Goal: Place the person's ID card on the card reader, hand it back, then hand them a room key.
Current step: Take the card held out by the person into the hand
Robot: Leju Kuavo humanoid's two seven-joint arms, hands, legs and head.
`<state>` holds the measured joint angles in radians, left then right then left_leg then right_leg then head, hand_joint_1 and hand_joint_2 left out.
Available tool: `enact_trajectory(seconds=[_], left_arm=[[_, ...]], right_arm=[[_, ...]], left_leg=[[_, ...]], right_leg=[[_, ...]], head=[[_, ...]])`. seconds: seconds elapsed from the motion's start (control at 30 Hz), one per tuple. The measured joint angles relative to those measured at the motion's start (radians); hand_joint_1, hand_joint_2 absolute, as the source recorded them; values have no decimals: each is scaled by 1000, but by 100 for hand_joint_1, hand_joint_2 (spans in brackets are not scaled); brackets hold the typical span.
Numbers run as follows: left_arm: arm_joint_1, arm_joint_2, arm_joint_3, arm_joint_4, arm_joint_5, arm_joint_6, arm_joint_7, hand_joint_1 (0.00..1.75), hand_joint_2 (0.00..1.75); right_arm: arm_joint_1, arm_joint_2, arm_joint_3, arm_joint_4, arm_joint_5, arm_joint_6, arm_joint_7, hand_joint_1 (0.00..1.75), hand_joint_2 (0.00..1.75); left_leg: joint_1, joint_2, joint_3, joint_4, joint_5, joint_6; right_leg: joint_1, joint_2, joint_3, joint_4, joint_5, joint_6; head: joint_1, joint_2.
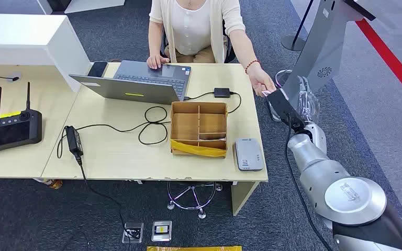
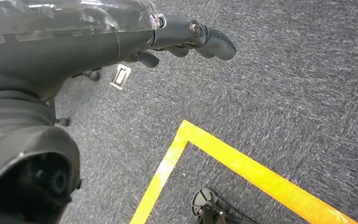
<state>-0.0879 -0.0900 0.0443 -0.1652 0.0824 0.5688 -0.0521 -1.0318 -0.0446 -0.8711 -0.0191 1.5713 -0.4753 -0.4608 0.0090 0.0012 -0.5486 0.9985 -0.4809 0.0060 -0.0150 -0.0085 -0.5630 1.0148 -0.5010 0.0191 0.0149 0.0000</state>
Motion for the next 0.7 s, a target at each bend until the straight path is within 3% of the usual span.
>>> enact_trajectory(seconds=[0.67,0.7], left_arm=[[1,0,0,0,21,5,0,0,0],[1,0,0,0,21,5,0,0,0]], right_arm=[[-16,23,36,0,0,10,10,0,175],[-17,24,38,0,0,11,10,44,175]], left_leg=[[0,0,0,0,0,0],[0,0,0,0,0,0]], right_leg=[[0,0,0,0,0,0],[0,0,0,0,0,0]], head=[[0,0],[0,0]])
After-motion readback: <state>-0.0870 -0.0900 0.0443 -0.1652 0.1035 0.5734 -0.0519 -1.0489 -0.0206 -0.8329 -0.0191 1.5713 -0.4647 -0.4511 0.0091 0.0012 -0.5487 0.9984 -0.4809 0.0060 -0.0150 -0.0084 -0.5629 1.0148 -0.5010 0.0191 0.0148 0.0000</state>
